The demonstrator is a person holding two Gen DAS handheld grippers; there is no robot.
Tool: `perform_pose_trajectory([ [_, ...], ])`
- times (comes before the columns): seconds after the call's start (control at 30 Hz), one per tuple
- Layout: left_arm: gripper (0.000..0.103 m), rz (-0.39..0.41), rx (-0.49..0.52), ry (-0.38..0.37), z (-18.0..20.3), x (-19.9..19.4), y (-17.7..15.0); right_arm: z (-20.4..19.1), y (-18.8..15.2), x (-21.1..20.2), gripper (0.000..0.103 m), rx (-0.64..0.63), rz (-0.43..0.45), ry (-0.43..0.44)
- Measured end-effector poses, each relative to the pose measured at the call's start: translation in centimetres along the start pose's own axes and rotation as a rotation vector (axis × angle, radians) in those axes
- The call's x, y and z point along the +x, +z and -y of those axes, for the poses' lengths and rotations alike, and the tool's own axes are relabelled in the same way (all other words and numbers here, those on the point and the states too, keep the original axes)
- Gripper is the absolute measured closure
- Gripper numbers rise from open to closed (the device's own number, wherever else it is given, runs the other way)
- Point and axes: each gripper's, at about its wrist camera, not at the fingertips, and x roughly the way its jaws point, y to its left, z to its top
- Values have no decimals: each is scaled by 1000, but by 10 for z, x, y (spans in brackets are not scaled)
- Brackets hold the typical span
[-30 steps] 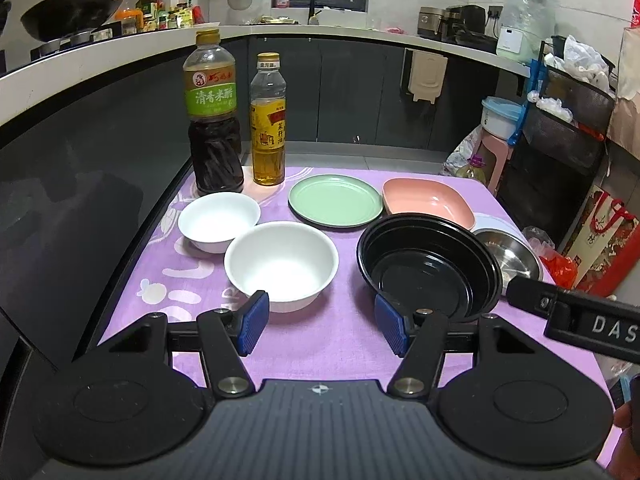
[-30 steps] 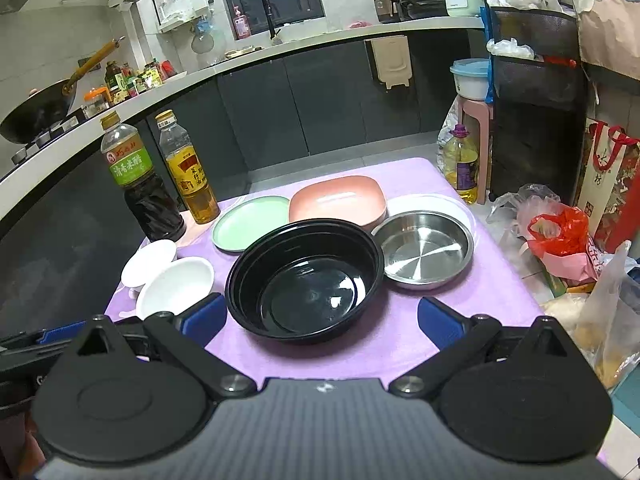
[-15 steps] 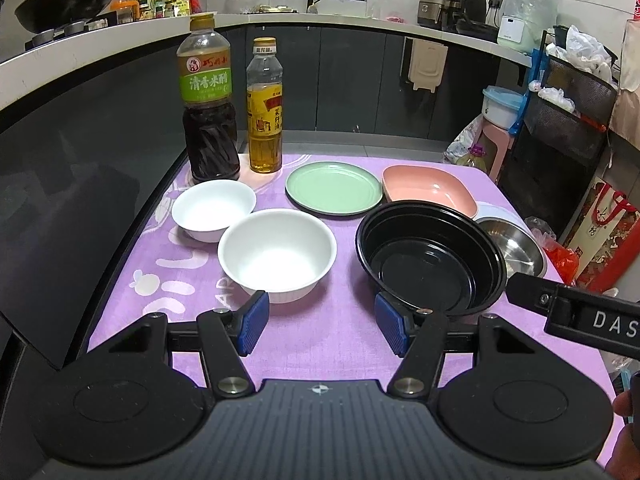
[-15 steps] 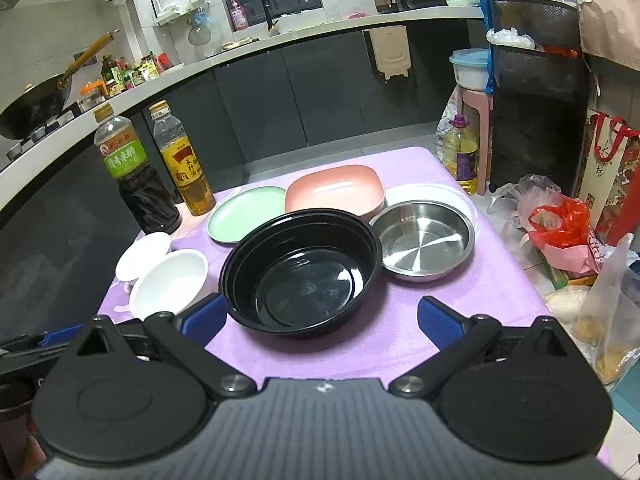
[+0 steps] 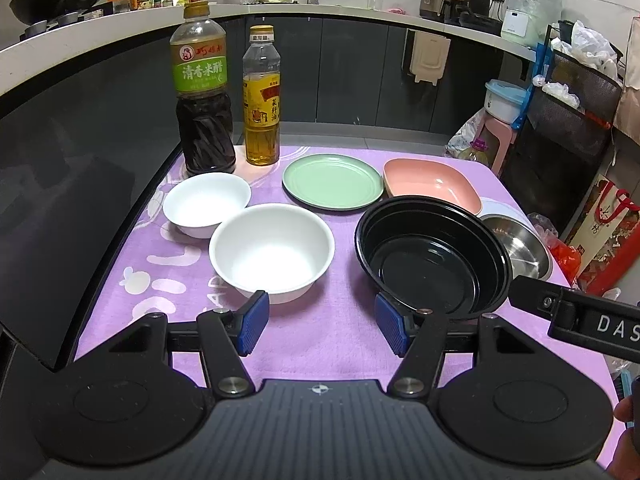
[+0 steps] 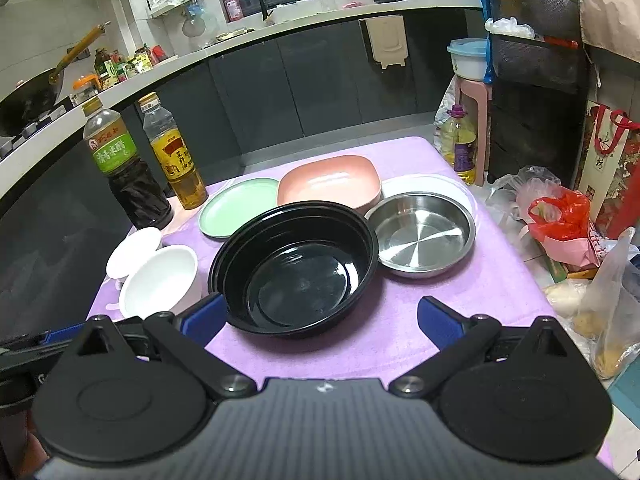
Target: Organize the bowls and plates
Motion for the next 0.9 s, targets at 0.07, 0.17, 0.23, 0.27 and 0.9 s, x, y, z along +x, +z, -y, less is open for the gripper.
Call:
perform_pose_trajectory([
  [0.07,47,-2,5,3,1,2,0,2,0,1,51,3,-3,-2],
  [0.17,47,-6,6,5,1,4,1,3,1,3,51,8,-5,-1],
  [0.23,47,-9,6,8,1,5,2,3,2,4,51,7,-5,-2],
  [0.27,47,-11,6,9,1,6,2,3,2,5,51,5,-6,-3],
  [0.9,47,-28,-4,10,5,14,6,3,4,13,51,2,-33,15],
])
